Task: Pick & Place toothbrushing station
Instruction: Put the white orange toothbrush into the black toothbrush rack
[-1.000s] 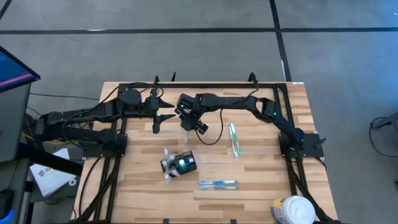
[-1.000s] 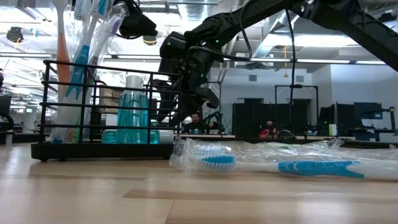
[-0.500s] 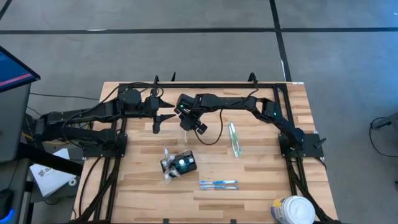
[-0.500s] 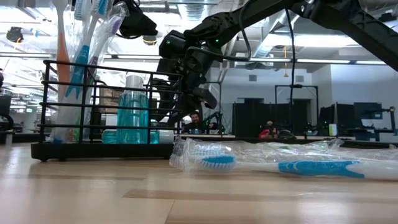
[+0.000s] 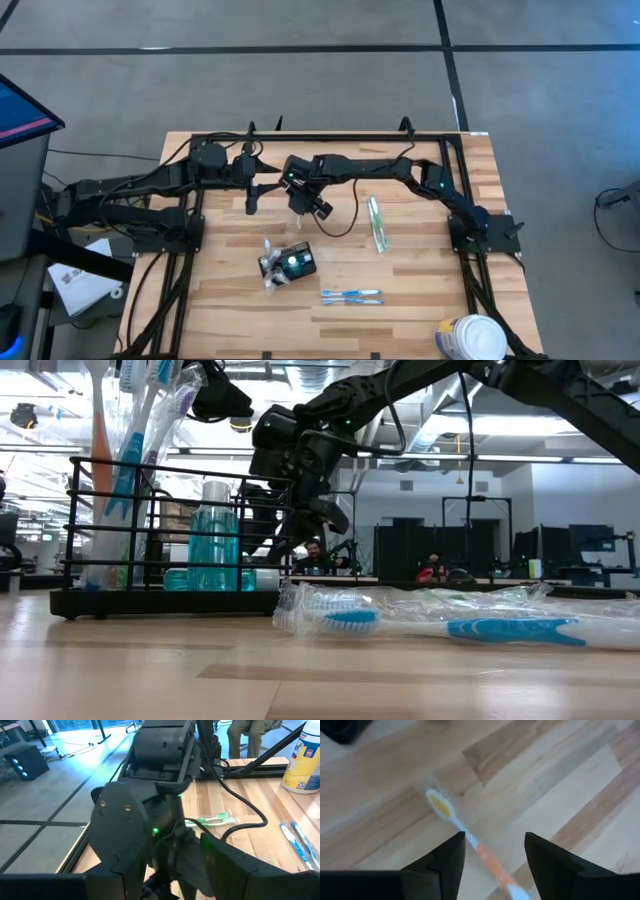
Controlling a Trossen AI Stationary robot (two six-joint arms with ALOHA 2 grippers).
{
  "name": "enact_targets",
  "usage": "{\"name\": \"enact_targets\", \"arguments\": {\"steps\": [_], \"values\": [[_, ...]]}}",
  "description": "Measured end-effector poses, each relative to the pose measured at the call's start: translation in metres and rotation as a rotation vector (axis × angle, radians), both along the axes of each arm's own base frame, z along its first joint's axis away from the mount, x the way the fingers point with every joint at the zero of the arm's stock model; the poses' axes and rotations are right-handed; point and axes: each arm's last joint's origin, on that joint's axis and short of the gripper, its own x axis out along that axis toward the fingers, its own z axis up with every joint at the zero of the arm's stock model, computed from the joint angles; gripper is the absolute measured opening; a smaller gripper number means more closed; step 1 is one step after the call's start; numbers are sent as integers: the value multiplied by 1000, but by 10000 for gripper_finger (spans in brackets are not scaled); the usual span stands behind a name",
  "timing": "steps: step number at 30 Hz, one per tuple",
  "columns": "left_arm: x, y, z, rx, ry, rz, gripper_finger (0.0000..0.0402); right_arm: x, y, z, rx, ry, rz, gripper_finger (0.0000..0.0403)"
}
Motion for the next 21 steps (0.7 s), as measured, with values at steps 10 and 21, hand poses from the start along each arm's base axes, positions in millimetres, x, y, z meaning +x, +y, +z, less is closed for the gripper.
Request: {"name": "enact_targets", "arguments": {"steps": [10, 21], "values": [[0, 0, 0, -4, 0, 1, 177, 6, 3, -35, -98, 72, -15, 218], [0, 0, 0, -4, 0, 1, 177, 10, 4, -33, -138, 36, -12, 161]]}}
